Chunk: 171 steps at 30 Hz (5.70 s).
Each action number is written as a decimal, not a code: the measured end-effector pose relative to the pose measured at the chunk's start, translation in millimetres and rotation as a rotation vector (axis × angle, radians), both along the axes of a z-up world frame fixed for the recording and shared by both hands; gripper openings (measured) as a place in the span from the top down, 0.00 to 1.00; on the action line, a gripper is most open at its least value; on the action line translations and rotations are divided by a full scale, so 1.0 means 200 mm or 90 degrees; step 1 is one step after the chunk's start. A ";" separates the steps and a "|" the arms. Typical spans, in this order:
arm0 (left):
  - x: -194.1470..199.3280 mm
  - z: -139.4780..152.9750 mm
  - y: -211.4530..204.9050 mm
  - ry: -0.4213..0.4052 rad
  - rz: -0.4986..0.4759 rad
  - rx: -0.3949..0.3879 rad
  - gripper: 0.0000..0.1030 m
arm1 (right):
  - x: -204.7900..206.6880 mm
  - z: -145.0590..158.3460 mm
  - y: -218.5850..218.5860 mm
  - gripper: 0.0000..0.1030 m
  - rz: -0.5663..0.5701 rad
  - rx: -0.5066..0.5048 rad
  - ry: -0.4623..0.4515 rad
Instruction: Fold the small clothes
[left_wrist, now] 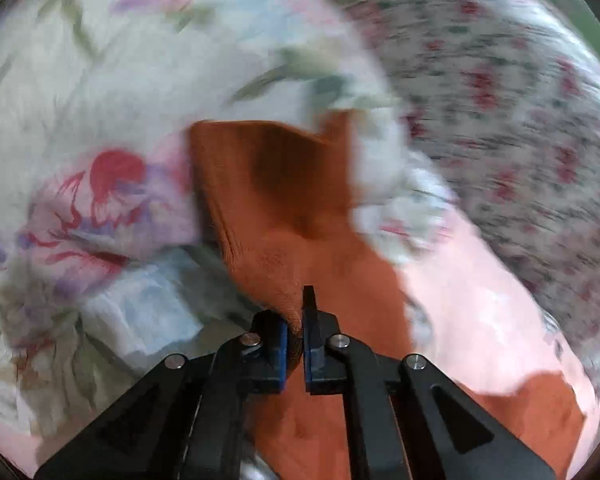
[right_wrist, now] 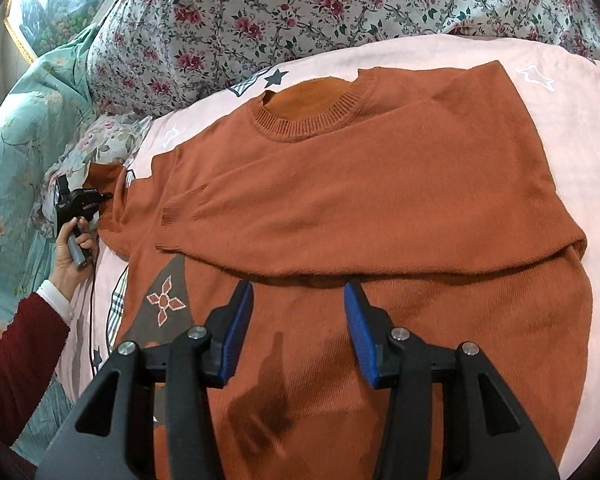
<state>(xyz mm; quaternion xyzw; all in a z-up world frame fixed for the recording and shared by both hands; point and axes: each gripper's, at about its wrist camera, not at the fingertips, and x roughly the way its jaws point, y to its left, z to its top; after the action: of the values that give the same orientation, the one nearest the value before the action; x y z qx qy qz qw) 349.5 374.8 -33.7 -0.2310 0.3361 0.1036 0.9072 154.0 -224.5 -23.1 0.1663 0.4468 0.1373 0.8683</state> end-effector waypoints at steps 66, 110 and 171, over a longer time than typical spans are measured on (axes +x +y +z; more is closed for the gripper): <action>-0.51 -0.28 -1.44 0.105 -0.257 0.166 0.62 | 0.40 0.10 -0.03 0.94 -0.062 -0.104 -0.121; -1.46 -0.32 -1.19 0.157 -0.382 -0.023 0.41 | -0.71 0.03 -0.52 0.57 -0.133 0.024 -0.031; -1.25 0.21 -1.28 -0.086 -0.452 -0.115 0.95 | -0.61 0.23 -0.68 0.94 -0.065 0.199 -0.136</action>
<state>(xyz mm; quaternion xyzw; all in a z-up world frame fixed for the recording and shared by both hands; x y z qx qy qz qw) 98.6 118.9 9.2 -0.1856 0.3425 -0.2628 0.8827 31.6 -359.6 23.4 0.3059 0.3165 0.1777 0.8802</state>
